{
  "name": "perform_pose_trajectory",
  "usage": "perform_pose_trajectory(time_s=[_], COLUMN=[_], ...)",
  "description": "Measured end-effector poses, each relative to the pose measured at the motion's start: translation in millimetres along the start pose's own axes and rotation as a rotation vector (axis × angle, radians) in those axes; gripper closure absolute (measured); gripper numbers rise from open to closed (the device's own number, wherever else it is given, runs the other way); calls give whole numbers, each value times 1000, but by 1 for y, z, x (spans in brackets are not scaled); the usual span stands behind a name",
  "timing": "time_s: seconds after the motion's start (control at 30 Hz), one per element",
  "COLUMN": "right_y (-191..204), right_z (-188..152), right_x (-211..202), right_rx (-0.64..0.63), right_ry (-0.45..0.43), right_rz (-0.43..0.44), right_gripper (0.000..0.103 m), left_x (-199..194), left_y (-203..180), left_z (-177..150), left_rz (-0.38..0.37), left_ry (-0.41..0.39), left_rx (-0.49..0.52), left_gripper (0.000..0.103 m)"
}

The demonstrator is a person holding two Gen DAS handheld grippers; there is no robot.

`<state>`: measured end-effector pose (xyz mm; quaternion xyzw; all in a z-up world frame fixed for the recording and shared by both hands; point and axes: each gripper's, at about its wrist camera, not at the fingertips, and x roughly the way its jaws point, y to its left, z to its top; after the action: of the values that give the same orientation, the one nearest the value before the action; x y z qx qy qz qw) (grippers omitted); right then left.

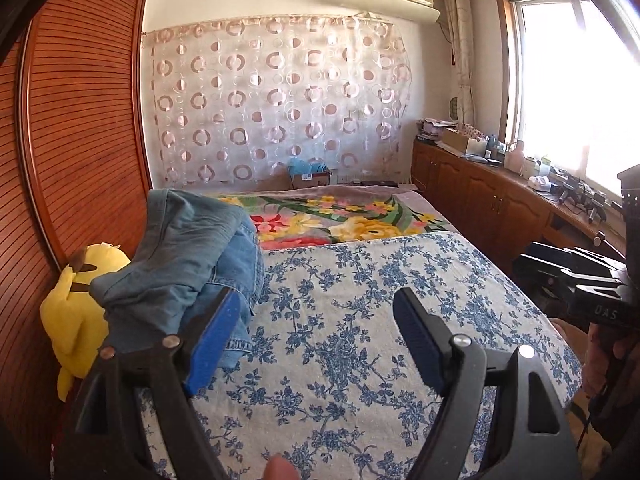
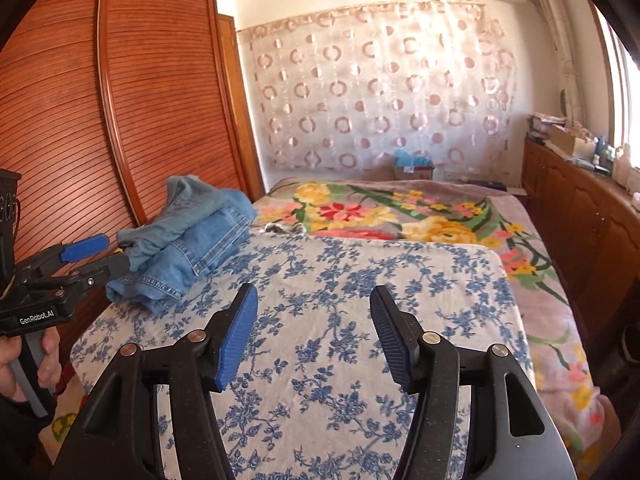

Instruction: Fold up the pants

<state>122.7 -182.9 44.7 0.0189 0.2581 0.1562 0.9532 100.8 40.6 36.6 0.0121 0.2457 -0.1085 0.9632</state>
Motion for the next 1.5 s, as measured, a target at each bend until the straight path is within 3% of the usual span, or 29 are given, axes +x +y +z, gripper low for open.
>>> perform_pose_trajectory(time_s=[0.27,0.8,1.5], right_y=[4,16,18], right_z=[-8,-29,-34], right_x=[-26,-48,-51], right_rx=[-1,22,26], right_ry=[-42,-70,-75], right_rz=[-77,-175,-172], right_gripper=[27,24,23], left_x=[-10,-36,-41], left_y=[-10,-20,-8], left_z=[-7,-23,-40], left_rz=[38,38,70], left_ry=[-12,-21,11], left_rx=[1,3,-11], left_gripper=[24,24,24])
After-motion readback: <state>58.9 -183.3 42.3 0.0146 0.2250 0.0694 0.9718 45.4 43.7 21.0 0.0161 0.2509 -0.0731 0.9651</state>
